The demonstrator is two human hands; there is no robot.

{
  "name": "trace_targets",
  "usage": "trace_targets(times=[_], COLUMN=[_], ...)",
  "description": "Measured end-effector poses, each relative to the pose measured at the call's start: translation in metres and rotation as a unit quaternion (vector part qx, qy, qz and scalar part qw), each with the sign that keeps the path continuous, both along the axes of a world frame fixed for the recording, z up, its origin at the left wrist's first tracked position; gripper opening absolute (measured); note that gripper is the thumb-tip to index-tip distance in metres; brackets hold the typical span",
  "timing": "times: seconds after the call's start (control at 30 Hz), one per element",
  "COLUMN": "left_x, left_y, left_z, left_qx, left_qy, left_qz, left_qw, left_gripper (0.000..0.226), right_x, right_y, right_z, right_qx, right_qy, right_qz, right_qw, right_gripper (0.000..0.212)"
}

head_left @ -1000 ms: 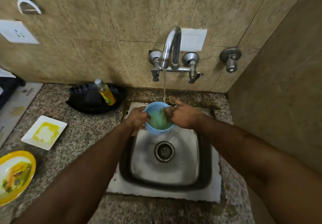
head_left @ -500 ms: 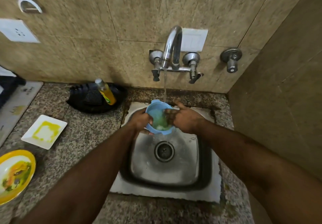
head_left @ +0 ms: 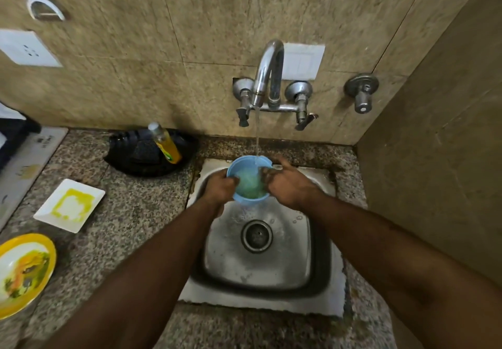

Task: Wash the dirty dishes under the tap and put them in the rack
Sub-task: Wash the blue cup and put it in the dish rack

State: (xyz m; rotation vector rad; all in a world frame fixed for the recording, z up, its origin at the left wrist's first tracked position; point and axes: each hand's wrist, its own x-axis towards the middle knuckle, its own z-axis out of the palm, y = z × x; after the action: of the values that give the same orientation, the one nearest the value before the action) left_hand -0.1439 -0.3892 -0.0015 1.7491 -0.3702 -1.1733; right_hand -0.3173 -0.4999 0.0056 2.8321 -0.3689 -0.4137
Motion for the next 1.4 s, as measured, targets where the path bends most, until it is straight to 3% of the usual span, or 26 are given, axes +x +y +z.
trace_targets(times=[0.13,0.23,0.5,0.7,0.77,0.87,0.93,1.0,1.07,1.13,1.23,1.3,1.37,1.4], left_x=[0.003,-0.021,-0.027,-0.027,-0.030,-0.026,-0.024,-0.022,-0.021,-0.020,-0.014,-0.011,-0.014,-0.016], left_y=[-0.004,0.010,-0.008,-0.008,-0.007,-0.011,-0.010,-0.008,-0.003,0.003,0.009,0.009,0.009,0.009], left_z=[-0.051,-0.022,-0.027,-0.030,-0.038,-0.042,-0.034,-0.033,-0.030,-0.031,-0.035,-0.038,-0.034,-0.032], left_qx=[0.054,0.062,-0.009,-0.027,-0.037,-0.028,0.005,0.038,0.074,0.088,0.069,0.069,0.064,0.060], left_qy=[-0.011,0.043,0.075,0.064,0.033,0.049,0.047,0.059,0.093,0.100,0.079,0.088,0.105,0.120], left_qz=[0.045,0.024,0.047,-0.016,-0.022,0.005,0.010,-0.004,-0.012,-0.025,-0.032,-0.029,-0.029,-0.030], left_qw=[0.997,0.997,0.996,0.997,0.999,0.998,0.999,0.998,0.993,0.991,0.994,0.993,0.992,0.991], left_gripper=[0.044,0.007,0.022,0.026,0.021,0.039,0.028,0.023,0.027,0.026,0.030,0.034,0.039,0.044], right_x=[0.003,-0.012,0.000,-0.008,-0.002,-0.014,-0.026,-0.027,-0.020,-0.015,-0.011,-0.003,0.008,0.013], right_y=[0.020,0.025,0.033,0.028,0.033,0.034,0.034,0.039,0.047,0.052,0.060,0.064,0.068,0.070], right_z=[0.001,0.005,-0.010,-0.007,-0.009,-0.025,-0.032,-0.032,-0.026,-0.031,-0.034,-0.033,-0.029,-0.026], right_qx=[0.077,0.075,0.102,0.066,0.111,0.240,0.343,0.468,0.611,0.689,0.719,0.719,0.727,0.731], right_qy=[0.028,0.066,0.020,0.011,-0.013,-0.071,-0.167,-0.236,-0.266,-0.266,-0.313,-0.339,-0.353,-0.354], right_qz=[-0.044,-0.080,-0.177,-0.192,-0.195,-0.219,-0.229,-0.305,-0.435,-0.521,-0.577,-0.586,-0.568,-0.554], right_qw=[0.996,0.992,0.979,0.979,0.974,0.943,0.896,0.795,0.605,0.427,0.229,0.157,0.157,0.182], right_gripper=[0.029,0.031,0.028,0.026,0.025,0.024,0.019,0.013,0.018,0.012,0.010,0.020,0.027,0.023])
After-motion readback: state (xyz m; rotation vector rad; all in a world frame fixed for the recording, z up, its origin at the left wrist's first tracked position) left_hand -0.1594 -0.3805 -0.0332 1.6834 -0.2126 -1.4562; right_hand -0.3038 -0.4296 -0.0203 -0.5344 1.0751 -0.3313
